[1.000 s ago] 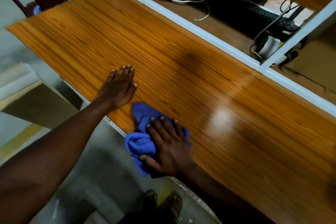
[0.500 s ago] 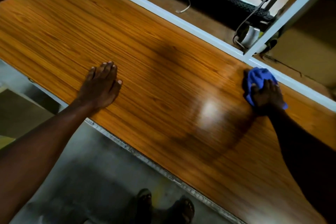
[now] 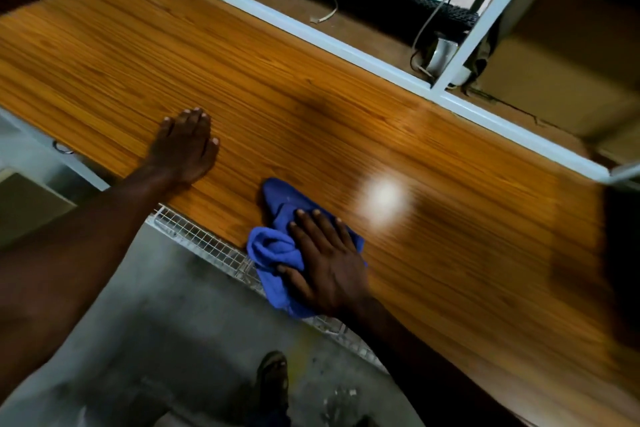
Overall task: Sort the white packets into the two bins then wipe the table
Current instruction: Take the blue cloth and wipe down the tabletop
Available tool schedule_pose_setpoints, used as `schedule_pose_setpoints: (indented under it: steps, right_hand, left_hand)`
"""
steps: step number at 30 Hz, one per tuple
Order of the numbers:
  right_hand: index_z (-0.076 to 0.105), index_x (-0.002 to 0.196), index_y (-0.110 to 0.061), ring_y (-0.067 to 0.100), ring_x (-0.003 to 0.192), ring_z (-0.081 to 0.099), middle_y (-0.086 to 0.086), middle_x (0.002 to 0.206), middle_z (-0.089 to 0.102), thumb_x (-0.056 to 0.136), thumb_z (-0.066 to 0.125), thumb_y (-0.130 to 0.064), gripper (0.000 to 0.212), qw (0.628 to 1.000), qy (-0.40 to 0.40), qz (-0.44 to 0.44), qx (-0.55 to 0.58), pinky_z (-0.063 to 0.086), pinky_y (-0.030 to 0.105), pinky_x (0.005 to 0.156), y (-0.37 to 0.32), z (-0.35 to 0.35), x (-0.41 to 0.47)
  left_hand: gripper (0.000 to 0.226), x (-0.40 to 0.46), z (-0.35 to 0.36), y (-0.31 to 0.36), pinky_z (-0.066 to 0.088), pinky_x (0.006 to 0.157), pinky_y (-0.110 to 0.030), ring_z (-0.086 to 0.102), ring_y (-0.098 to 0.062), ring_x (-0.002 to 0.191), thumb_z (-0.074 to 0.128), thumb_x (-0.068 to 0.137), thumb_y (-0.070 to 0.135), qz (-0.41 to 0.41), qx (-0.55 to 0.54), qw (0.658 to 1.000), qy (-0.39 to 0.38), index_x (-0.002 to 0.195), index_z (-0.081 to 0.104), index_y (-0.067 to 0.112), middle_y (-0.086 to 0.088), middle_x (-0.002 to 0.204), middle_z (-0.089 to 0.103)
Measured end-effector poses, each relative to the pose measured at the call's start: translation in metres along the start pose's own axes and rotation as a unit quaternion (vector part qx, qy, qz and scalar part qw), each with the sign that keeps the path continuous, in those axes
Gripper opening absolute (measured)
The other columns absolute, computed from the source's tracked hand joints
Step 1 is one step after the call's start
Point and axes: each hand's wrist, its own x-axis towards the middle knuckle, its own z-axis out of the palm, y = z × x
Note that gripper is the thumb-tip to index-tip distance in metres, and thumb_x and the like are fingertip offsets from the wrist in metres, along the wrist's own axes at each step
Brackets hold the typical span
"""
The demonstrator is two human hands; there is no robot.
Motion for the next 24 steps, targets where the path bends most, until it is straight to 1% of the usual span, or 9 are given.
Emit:
schedule_pose_setpoints:
  steps: [4,9,12,15,17,18,20,21,24]
  right_hand:
    - [0.049,0.148,-0.021,0.026,0.150,0.032,0.002,0.159,0.041,0.098,0.039,-0.059,0.064,0.999,0.041,0.015,0.019,0.024,0.050,0.121,0.017,-0.005,-0.003]
    - [0.057,0.137,-0.001,0.047,0.121,0.059,0.027,0.134,0.059,0.100,0.039,-0.050,0.064,0.964,0.146,0.219,-0.027,0.049,0.056,0.100,0.169,-0.035,-0.003]
    - [0.045,0.146,-0.007,0.051,0.127,0.049,0.032,0.141,0.049,0.088,0.023,-0.063,0.083,0.929,0.055,0.365,0.010,0.041,0.057,0.106,0.310,-0.082,-0.015]
    - [0.045,0.145,-0.009,0.057,0.125,0.044,0.036,0.139,0.044,0.086,0.027,-0.049,0.073,0.931,0.027,0.352,0.091,0.039,0.059,0.102,0.400,-0.097,-0.030]
    - [0.064,0.117,0.000,0.032,0.106,0.066,0.019,0.109,0.071,0.086,0.033,-0.023,0.050,0.921,0.034,0.334,0.195,0.045,0.037,0.080,0.390,-0.109,-0.032]
    - [0.072,0.092,-0.015,0.004,0.077,0.070,-0.007,0.076,0.075,0.078,0.033,-0.005,0.043,0.925,0.057,0.294,0.233,0.046,0.023,0.065,0.400,-0.114,-0.027]
    - [0.060,0.064,-0.020,0.010,0.036,0.054,-0.005,0.044,0.056,0.065,0.056,0.007,0.028,0.909,0.074,0.258,0.319,0.043,0.020,0.039,0.419,-0.129,-0.023]
    - [0.053,0.075,-0.014,0.030,0.040,0.056,0.011,0.054,0.057,0.081,0.061,-0.008,0.012,0.928,0.061,0.213,0.299,0.048,0.029,0.040,0.417,-0.131,-0.025]
    - [0.057,0.116,-0.006,0.049,0.089,0.064,0.028,0.104,0.064,0.093,0.044,-0.046,0.048,0.953,0.011,0.278,0.120,0.053,0.051,0.077,0.327,-0.087,-0.037]
  left_hand:
    - [0.065,-0.025,-0.008,0.068,0.024,0.115,-0.056,0.028,-0.037,0.142,0.022,0.099,0.051,0.024,-0.051,0.998,0.018,0.149,0.026,0.011,-0.019,0.156,0.029]
    - [0.068,-0.085,0.016,0.193,0.010,0.121,-0.050,0.012,-0.029,0.151,0.014,0.099,0.052,0.068,-0.106,0.992,-0.015,0.156,0.016,0.014,-0.009,0.164,0.015]
    - [0.075,-0.088,0.036,0.222,0.004,0.121,-0.052,0.005,-0.029,0.152,0.006,0.094,0.056,0.061,-0.033,0.997,-0.023,0.156,0.013,0.013,-0.010,0.165,0.010]
    - [0.070,-0.085,0.045,0.224,0.004,0.121,-0.052,0.006,-0.027,0.152,0.011,0.098,0.053,0.042,0.007,0.999,-0.008,0.156,0.014,0.013,-0.009,0.165,0.011]
    - [0.065,-0.084,0.048,0.226,0.004,0.121,-0.051,0.005,-0.025,0.152,0.017,0.102,0.049,0.033,0.013,0.999,0.000,0.157,0.013,0.014,-0.007,0.165,0.009]
    - [0.063,-0.083,0.049,0.228,0.004,0.121,-0.050,0.005,-0.025,0.152,0.019,0.103,0.048,0.030,0.014,0.999,0.005,0.157,0.013,0.015,-0.006,0.165,0.009]
    - [0.065,-0.082,0.047,0.229,0.004,0.121,-0.050,0.006,-0.024,0.152,0.015,0.101,0.050,0.037,0.009,0.999,0.007,0.157,0.015,0.016,-0.006,0.165,0.010]
    - [0.068,-0.082,0.046,0.227,0.004,0.121,-0.050,0.007,-0.024,0.152,0.013,0.099,0.052,0.039,0.005,0.999,0.008,0.157,0.015,0.016,-0.006,0.165,0.011]
    - [0.072,-0.081,0.046,0.224,0.001,0.121,-0.048,0.004,-0.022,0.152,0.009,0.096,0.055,0.036,-0.004,0.999,0.001,0.157,0.013,0.018,-0.004,0.165,0.008]
